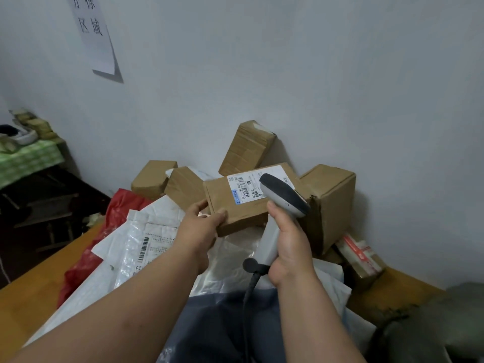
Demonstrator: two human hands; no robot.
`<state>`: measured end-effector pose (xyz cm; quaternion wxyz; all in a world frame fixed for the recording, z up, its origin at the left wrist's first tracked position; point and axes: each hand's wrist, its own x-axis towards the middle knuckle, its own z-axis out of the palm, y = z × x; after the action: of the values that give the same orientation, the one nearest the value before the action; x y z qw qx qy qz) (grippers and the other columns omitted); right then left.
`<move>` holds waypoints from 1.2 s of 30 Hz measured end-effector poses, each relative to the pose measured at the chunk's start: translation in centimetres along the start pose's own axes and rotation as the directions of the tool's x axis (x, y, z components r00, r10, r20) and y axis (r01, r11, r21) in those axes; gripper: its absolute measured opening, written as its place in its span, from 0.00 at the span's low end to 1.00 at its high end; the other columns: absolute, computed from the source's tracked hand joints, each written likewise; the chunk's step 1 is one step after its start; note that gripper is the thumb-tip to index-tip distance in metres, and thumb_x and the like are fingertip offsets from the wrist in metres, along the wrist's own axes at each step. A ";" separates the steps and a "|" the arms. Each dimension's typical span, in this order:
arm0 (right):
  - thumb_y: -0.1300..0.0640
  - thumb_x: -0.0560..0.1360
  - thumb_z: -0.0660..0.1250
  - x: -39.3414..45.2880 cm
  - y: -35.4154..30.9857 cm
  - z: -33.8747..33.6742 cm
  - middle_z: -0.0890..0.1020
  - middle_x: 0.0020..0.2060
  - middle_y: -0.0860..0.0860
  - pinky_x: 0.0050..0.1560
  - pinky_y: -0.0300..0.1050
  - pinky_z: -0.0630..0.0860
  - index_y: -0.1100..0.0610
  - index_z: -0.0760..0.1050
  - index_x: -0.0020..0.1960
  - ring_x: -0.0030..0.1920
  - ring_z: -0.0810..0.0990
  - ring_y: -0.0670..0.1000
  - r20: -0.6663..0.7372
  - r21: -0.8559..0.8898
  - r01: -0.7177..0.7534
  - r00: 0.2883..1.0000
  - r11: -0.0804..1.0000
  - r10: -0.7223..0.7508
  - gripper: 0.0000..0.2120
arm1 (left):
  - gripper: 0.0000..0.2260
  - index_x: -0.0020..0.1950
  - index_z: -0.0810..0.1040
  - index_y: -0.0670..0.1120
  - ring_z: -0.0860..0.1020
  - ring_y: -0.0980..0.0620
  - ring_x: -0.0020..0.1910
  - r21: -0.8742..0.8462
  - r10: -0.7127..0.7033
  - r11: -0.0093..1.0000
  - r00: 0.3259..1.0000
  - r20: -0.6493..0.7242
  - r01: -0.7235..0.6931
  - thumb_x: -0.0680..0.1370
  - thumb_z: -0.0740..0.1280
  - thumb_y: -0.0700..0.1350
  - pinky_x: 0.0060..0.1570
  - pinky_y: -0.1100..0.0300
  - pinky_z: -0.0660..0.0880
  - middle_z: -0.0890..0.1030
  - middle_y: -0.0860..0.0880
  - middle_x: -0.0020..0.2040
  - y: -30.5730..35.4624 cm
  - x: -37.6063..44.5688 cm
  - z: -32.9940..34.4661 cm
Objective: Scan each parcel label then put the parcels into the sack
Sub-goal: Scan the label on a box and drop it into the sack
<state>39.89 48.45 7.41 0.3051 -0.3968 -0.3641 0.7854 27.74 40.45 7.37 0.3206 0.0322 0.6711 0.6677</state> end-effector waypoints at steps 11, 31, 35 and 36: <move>0.45 0.58 0.79 -9.7 -0.4 1.4 0.88 0.47 0.53 0.40 0.51 0.83 0.48 0.87 0.47 0.46 0.88 0.55 0.177 0.152 0.064 0.980 0.986 -0.091 0.18 | 0.56 0.73 0.49 0.76 0.85 0.46 0.50 -0.101 0.264 0.965 0.912 0.315 -0.244 0.67 0.77 0.32 0.44 0.52 0.83 0.78 0.43 0.60 1.3 -8.0 -6.1; 0.58 0.72 0.75 -30.0 3.7 -1.1 0.86 0.40 0.53 0.47 0.54 0.80 0.56 0.84 0.50 0.42 0.84 0.52 -0.023 -0.214 0.368 0.924 0.905 -0.381 0.06 | 0.14 0.60 0.78 0.45 0.86 0.48 0.47 0.044 0.181 0.976 0.904 0.388 -0.214 0.76 0.70 0.34 0.44 0.55 0.83 0.86 0.48 0.50 0.5 -23.9 -17.5; 0.62 0.74 0.73 -32.2 4.0 -1.2 0.83 0.33 0.54 0.39 0.49 0.78 0.59 0.82 0.49 0.33 0.81 0.50 0.052 -0.238 0.376 0.926 0.896 -0.375 0.04 | 0.17 0.63 0.76 0.45 0.85 0.46 0.49 -0.005 0.206 0.976 0.916 0.345 -0.218 0.76 0.70 0.33 0.47 0.52 0.83 0.85 0.46 0.54 0.1 -25.0 -17.6; 0.62 0.74 0.73 -32.5 4.0 -1.4 0.83 0.33 0.53 0.39 0.49 0.78 0.59 0.82 0.50 0.34 0.80 0.50 0.069 -0.252 0.384 0.923 0.888 -0.380 0.05 | 0.17 0.64 0.75 0.45 0.85 0.45 0.51 -0.015 0.213 0.975 0.916 0.340 -0.221 0.77 0.70 0.33 0.48 0.52 0.83 0.84 0.45 0.55 0.1 -25.2 -17.4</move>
<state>56.56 21.74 16.62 0.3955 -0.3473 -0.5376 0.6587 39.48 13.32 15.52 0.3550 0.2248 0.6059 0.6755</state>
